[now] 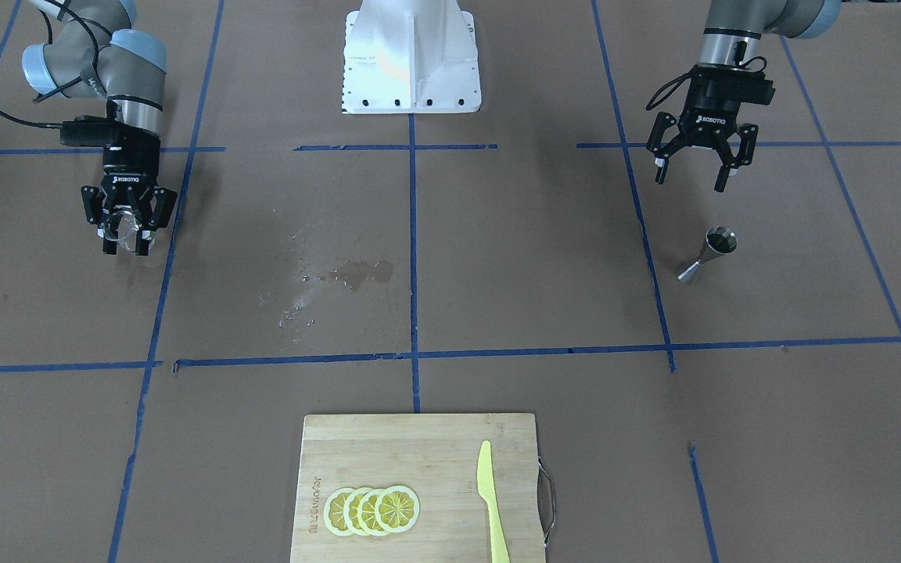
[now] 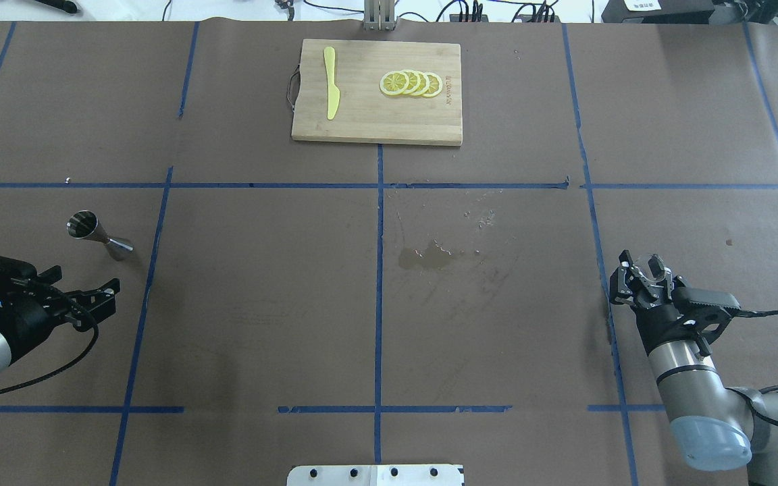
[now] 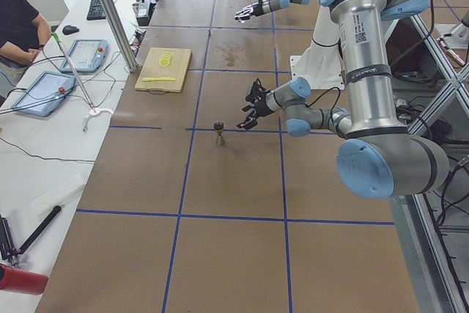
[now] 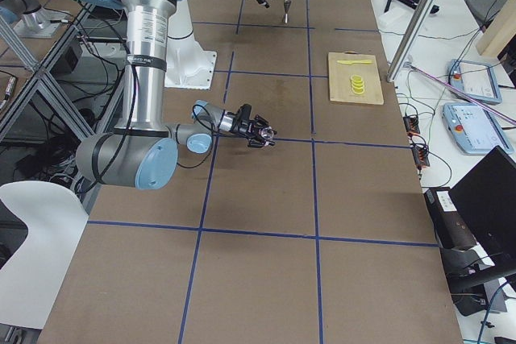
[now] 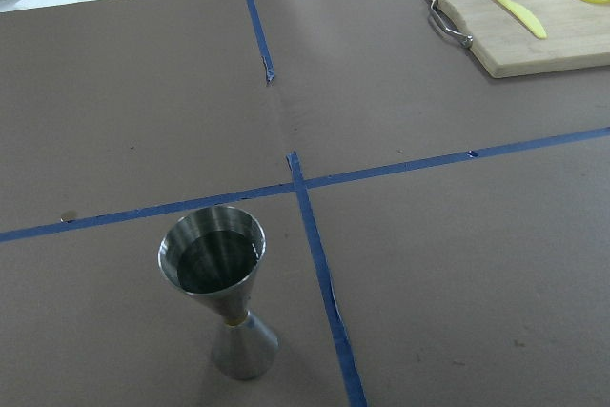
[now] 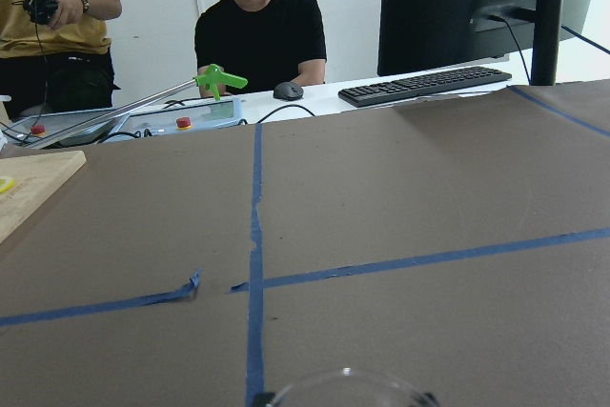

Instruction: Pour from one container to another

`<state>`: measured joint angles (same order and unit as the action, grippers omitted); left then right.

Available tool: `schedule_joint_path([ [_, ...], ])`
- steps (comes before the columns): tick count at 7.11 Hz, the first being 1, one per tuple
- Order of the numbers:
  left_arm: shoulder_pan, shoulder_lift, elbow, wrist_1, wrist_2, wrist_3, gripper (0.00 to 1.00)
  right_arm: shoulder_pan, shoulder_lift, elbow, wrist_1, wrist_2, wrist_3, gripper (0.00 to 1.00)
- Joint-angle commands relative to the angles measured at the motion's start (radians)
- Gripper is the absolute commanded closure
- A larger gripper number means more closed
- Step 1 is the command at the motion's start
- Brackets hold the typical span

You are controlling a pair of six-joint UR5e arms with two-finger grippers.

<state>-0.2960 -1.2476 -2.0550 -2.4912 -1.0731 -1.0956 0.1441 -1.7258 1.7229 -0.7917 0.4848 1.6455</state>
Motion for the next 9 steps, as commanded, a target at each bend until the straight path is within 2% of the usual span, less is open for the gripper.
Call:
schedule_joint_path([
  [1, -0.002, 0.000, -0.002, 0.000, -0.001, 0.000, 0.00, -0.008, 0.003, -0.035, 0.008, -0.021, 0.000, 0.81],
  [2, -0.002, 0.000, -0.002, 0.000, -0.001, -0.001, 0.00, -0.009, 0.005, -0.037, 0.009, -0.023, 0.000, 0.62],
  [3, -0.002, 0.000, -0.002, 0.000, -0.001, 0.000, 0.00, -0.011, 0.006, -0.046, 0.011, -0.037, 0.000, 0.37],
  [4, -0.003, 0.000, -0.002, 0.000, -0.001, -0.001, 0.00, -0.011, 0.009, -0.055, 0.011, -0.043, 0.000, 0.08],
  [5, -0.003, 0.000, -0.002, 0.000, -0.001, -0.001, 0.00, -0.009, 0.009, -0.059, 0.012, -0.052, 0.000, 0.02],
  [8, -0.005, 0.000, -0.008, 0.000, -0.002, 0.000, 0.00, -0.009, 0.009, -0.043, 0.012, -0.049, -0.010, 0.00],
  [9, -0.005, 0.002, -0.014, 0.000, -0.001, -0.001, 0.00, -0.009, 0.009, -0.002, 0.012, -0.028, -0.015, 0.00],
])
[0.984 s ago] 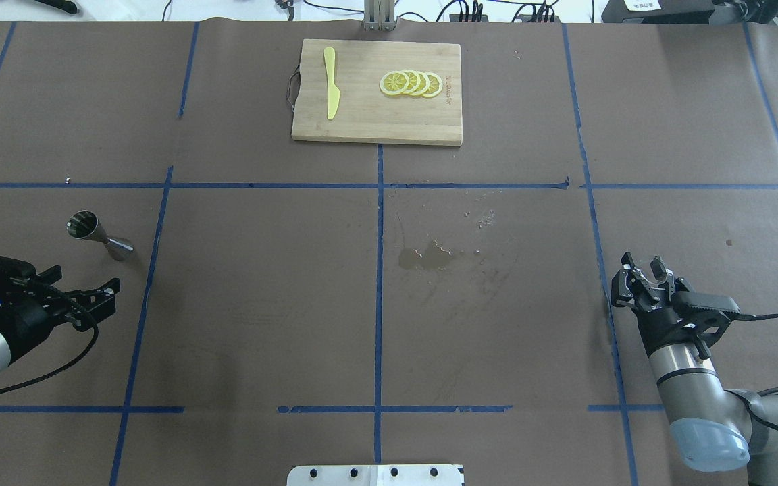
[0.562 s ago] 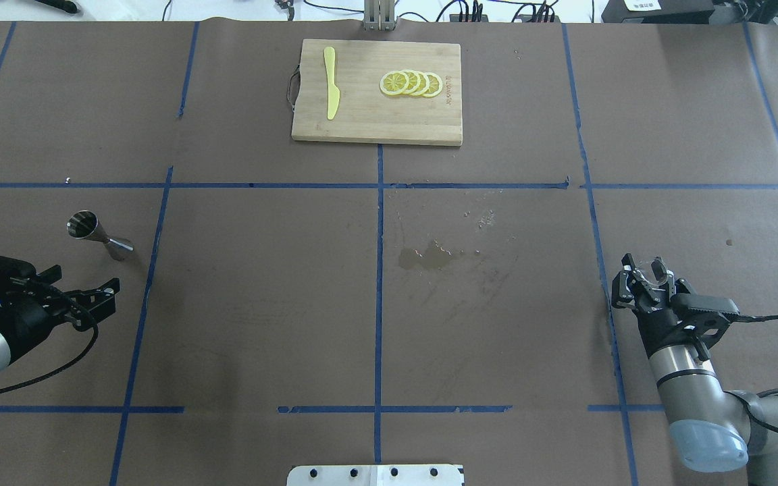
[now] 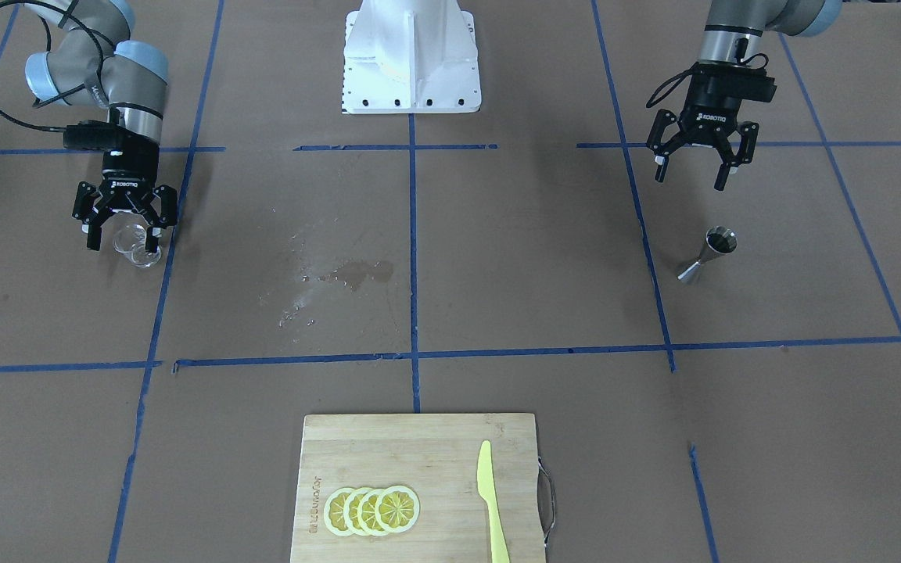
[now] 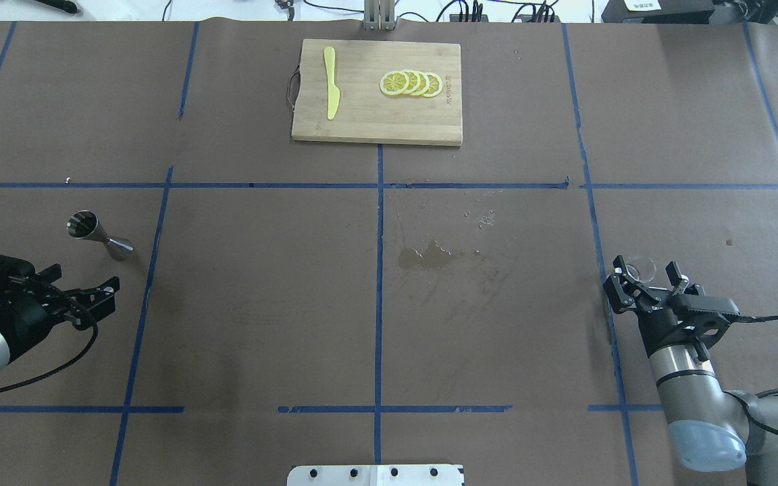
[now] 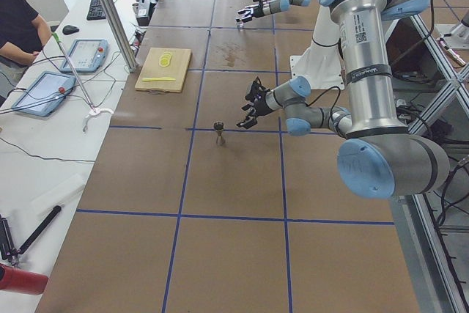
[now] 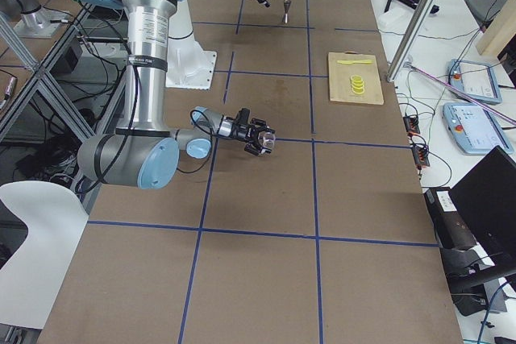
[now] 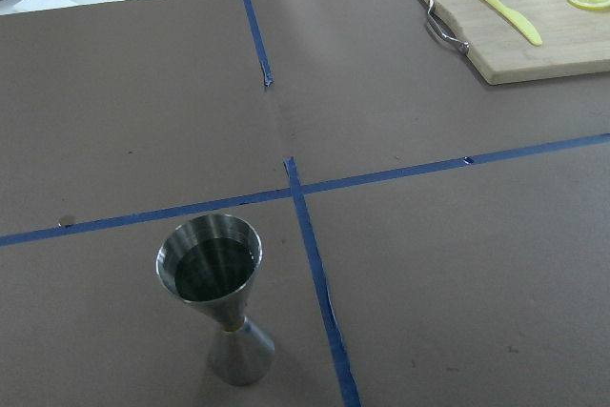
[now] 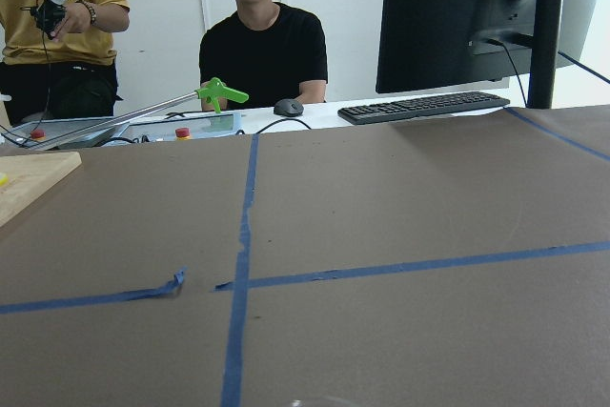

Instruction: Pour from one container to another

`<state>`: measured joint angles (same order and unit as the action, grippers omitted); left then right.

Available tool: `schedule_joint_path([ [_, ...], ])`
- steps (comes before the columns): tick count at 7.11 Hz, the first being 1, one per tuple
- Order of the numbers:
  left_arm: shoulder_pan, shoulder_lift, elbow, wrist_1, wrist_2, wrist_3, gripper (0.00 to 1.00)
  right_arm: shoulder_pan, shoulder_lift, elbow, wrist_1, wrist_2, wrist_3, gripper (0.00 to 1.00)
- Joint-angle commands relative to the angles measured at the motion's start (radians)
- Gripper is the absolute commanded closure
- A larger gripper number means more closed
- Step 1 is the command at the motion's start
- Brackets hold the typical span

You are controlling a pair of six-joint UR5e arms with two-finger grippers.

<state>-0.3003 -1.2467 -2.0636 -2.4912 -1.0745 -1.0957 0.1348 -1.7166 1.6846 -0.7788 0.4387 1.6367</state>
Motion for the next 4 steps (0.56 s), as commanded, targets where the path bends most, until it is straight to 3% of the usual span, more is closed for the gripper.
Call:
schedule_joint_path([
  [1, -0.002, 0.000, -0.004, 0.000, 0.001, -0.001, 0.00, 0.000, -0.001, 0.093, -0.002, 0.053, -0.008, 0.00],
  [4, -0.002, 0.000, -0.013, 0.000, 0.001, -0.001, 0.00, 0.003, -0.090, 0.173, -0.005, 0.127, -0.055, 0.00],
])
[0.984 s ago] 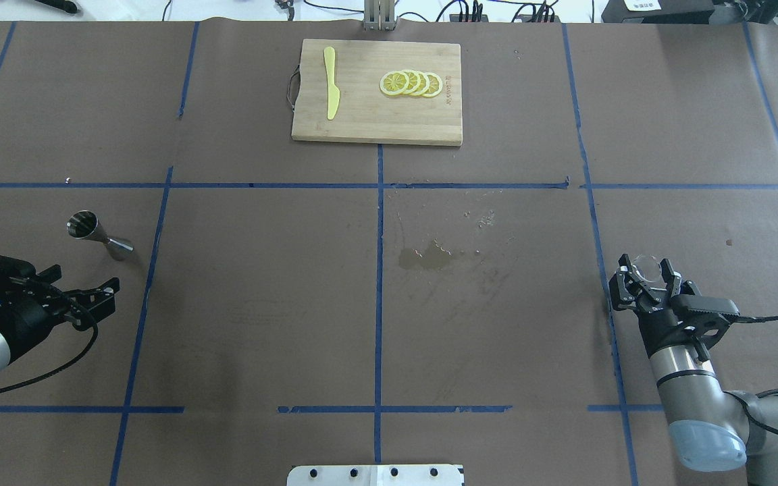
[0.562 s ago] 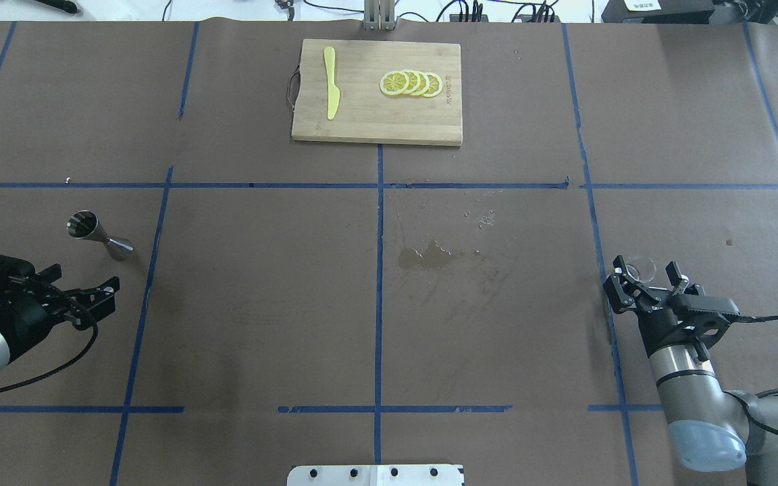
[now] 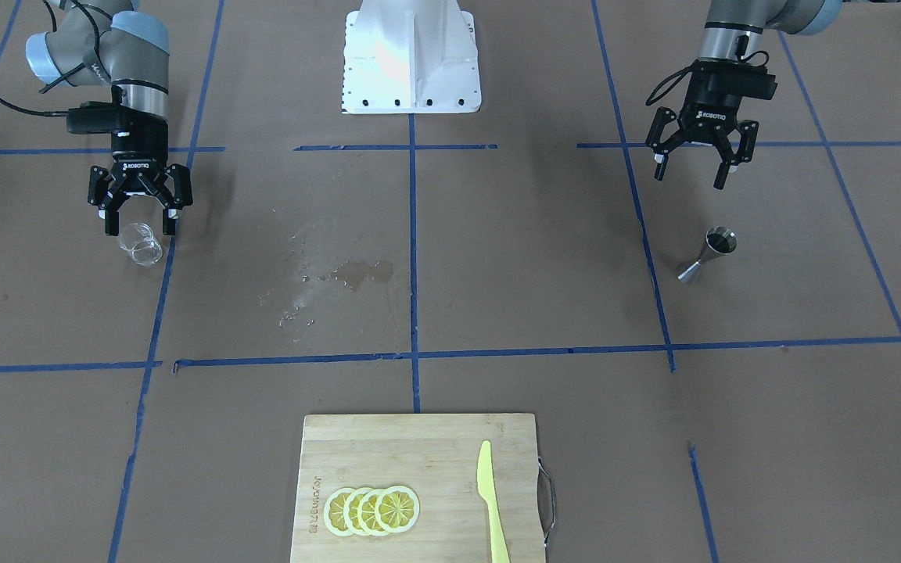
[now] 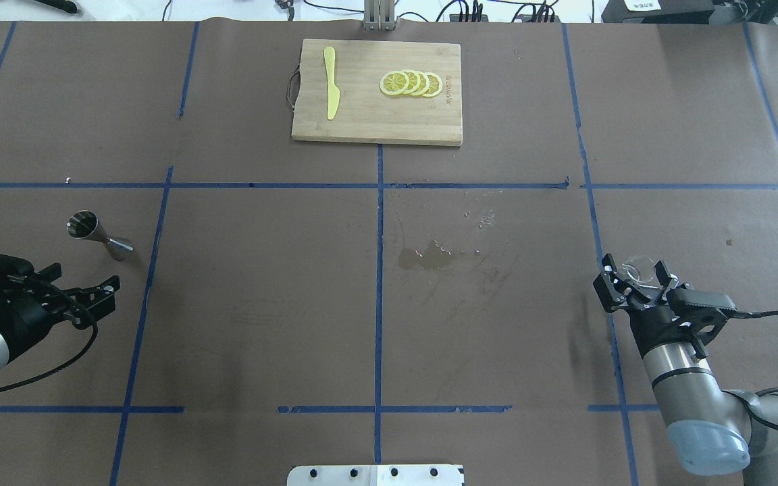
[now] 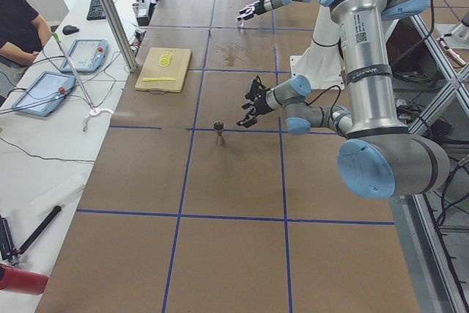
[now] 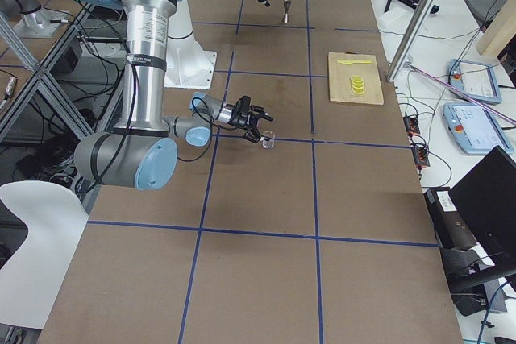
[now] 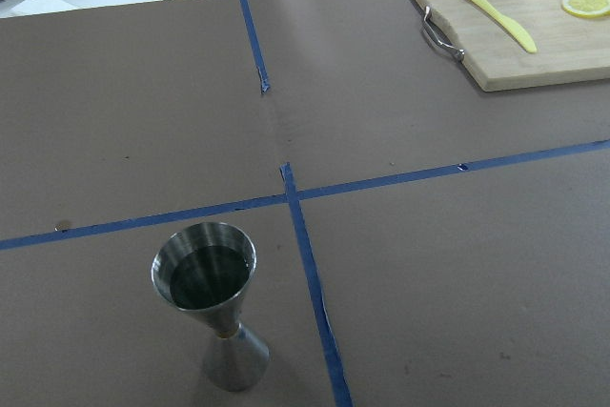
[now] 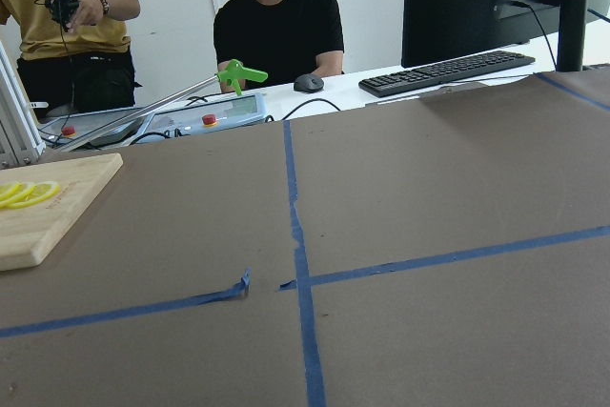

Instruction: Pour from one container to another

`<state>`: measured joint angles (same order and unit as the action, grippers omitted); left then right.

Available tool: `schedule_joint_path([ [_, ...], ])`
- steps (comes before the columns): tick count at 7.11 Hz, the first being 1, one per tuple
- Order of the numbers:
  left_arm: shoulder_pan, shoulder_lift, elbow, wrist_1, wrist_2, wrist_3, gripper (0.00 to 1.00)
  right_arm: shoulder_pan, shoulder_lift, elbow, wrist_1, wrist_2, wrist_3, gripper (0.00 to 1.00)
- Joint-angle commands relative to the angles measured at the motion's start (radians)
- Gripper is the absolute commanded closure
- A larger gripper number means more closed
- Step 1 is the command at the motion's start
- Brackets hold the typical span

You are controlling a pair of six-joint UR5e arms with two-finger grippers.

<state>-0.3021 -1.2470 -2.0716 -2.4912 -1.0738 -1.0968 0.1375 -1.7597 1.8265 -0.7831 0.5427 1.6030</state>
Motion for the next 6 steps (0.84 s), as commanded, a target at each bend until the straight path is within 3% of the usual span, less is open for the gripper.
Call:
schedule_joint_path([
  [1, 0.000, 0.000, -0.007, 0.000, 0.000, 0.000, 0.00, 0.001, -0.069, 0.051, -0.005, 0.034, -0.024, 0.00],
  [2, 0.000, 0.000, -0.008, 0.000, 0.000, 0.001, 0.00, 0.001, -0.099, 0.097, -0.007, 0.049, -0.064, 0.00],
  [4, 0.000, 0.000, -0.025, 0.002, -0.014, 0.001, 0.00, 0.007, -0.185, 0.218, -0.031, 0.175, -0.125, 0.00],
  [6, -0.026, 0.000, -0.057, 0.008, -0.099, 0.026, 0.00, 0.071, -0.237, 0.346, -0.140, 0.340, -0.196, 0.00],
])
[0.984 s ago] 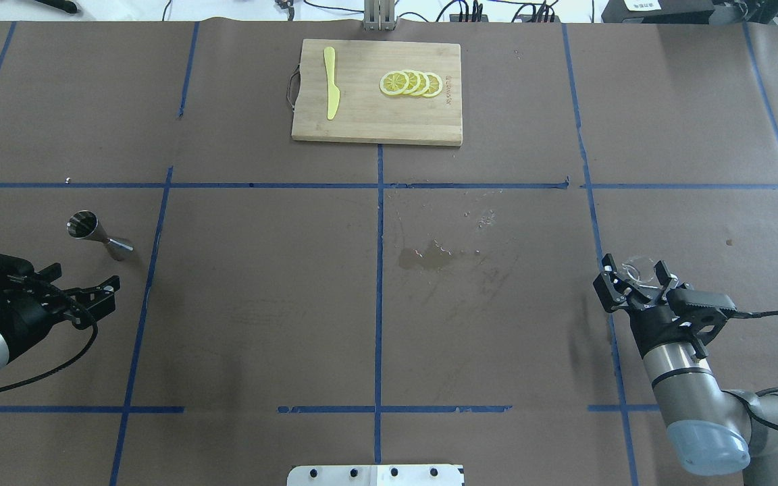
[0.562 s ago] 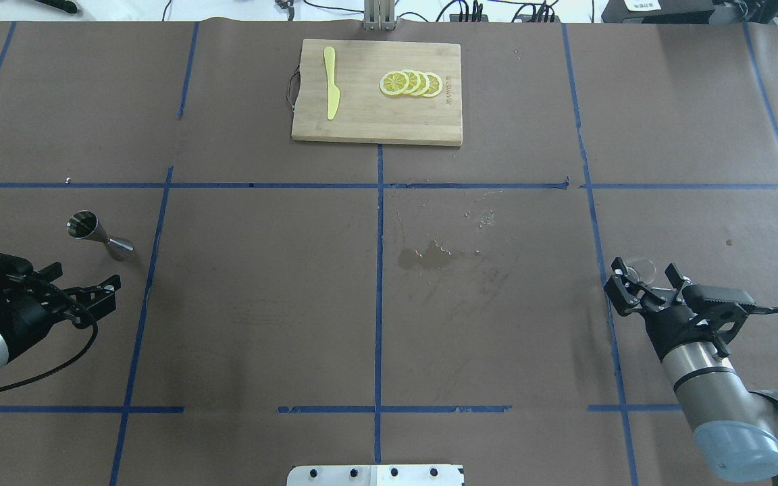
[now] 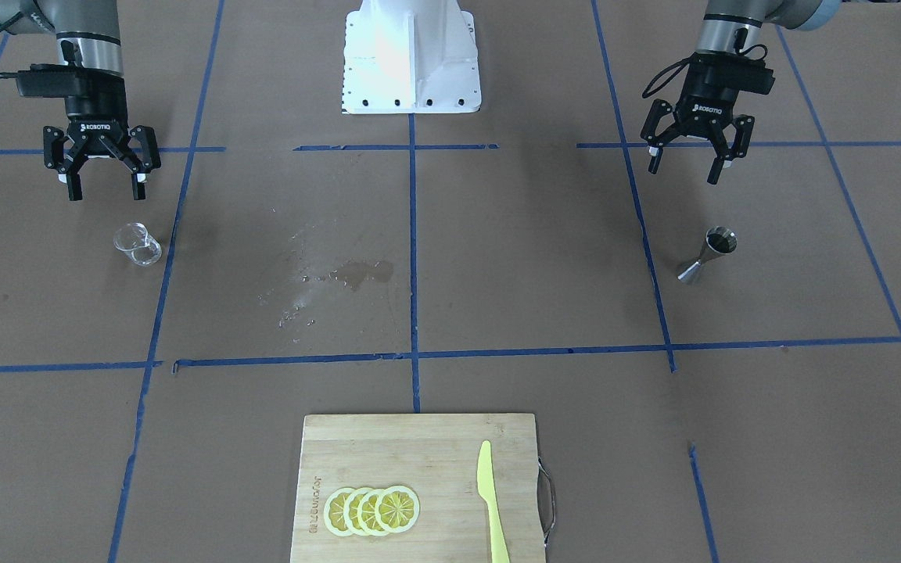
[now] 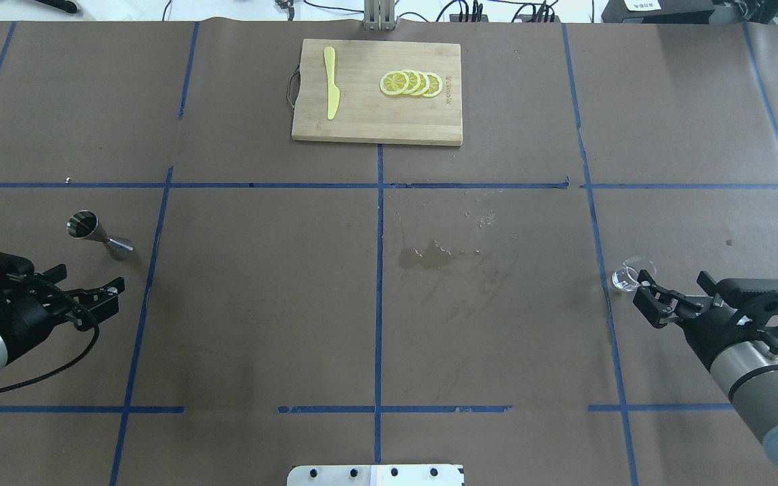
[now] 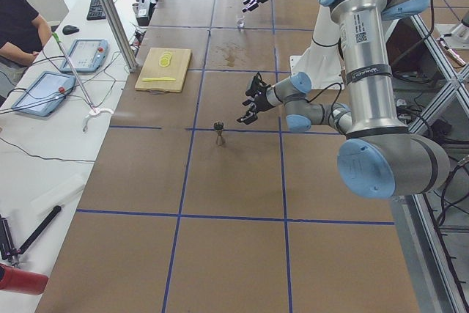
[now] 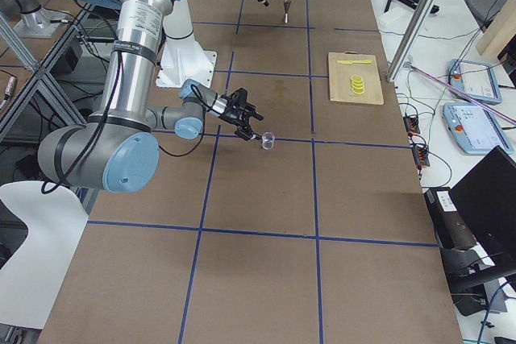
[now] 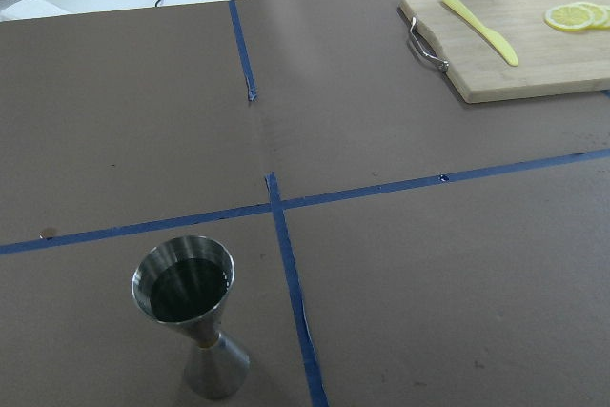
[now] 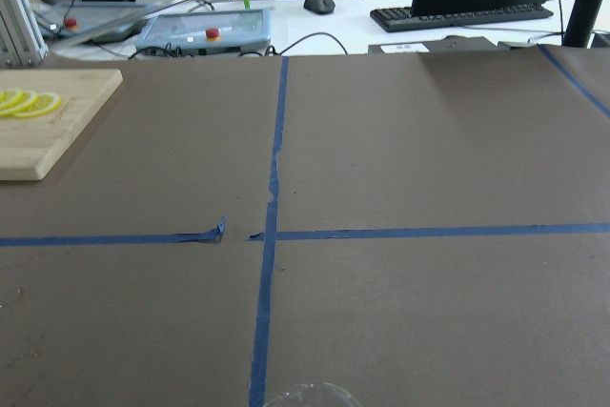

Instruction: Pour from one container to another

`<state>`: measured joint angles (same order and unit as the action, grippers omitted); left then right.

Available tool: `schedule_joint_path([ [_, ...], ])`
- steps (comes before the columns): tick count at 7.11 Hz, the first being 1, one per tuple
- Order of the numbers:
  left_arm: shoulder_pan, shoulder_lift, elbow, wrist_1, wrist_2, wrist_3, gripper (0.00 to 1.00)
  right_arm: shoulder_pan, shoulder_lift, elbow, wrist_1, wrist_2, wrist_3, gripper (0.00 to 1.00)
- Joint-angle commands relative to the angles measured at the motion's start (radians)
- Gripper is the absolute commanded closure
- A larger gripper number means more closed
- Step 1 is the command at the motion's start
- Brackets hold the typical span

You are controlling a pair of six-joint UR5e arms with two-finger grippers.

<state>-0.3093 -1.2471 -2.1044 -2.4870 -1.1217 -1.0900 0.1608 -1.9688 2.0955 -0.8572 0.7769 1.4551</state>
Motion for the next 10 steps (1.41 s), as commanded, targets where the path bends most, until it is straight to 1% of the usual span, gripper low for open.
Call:
schedule_joint_path([
  [1, -0.054, 0.000, -0.032, 0.004, -0.103, 0.037, 0.00, 0.104, -0.028, 0.128, -0.136, 0.192, -0.085, 0.00],
  [2, -0.104, 0.000, -0.039, 0.005, -0.165, 0.088, 0.00, 0.193, -0.027, 0.183, -0.207, 0.319, -0.161, 0.00],
  [3, -0.169, 0.000, -0.055, 0.031, -0.235, 0.147, 0.00, 0.309, -0.025, 0.216, -0.245, 0.467, -0.258, 0.00],
  [4, -0.222, -0.002, -0.072, 0.048, -0.301, 0.185, 0.00, 0.453, -0.022, 0.216, -0.247, 0.630, -0.382, 0.00],
  [5, -0.308, -0.002, -0.074, 0.048, -0.390, 0.252, 0.00, 0.637, -0.022, 0.204, -0.252, 0.853, -0.598, 0.00],
  [6, -0.370, -0.002, -0.080, 0.059, -0.479, 0.301, 0.00, 0.821, 0.000, 0.202, -0.317, 1.063, -0.768, 0.00],
  [7, -0.486, -0.009, -0.088, 0.104, -0.582, 0.391, 0.00, 0.967, 0.040, 0.198, -0.435, 1.202, -0.942, 0.00],
  [8, -0.614, -0.009, -0.082, 0.129, -0.687, 0.523, 0.00, 1.075, 0.103, 0.195, -0.595, 1.249, -1.131, 0.00],
  [9, -0.725, -0.017, -0.074, 0.192, -0.795, 0.644, 0.00, 1.147, 0.178, 0.189, -0.769, 1.275, -1.292, 0.00],
  [10, -0.832, -0.040, -0.066, 0.277, -0.882, 0.768, 0.00, 1.221, 0.245, 0.170, -0.907, 1.312, -1.405, 0.00],
])
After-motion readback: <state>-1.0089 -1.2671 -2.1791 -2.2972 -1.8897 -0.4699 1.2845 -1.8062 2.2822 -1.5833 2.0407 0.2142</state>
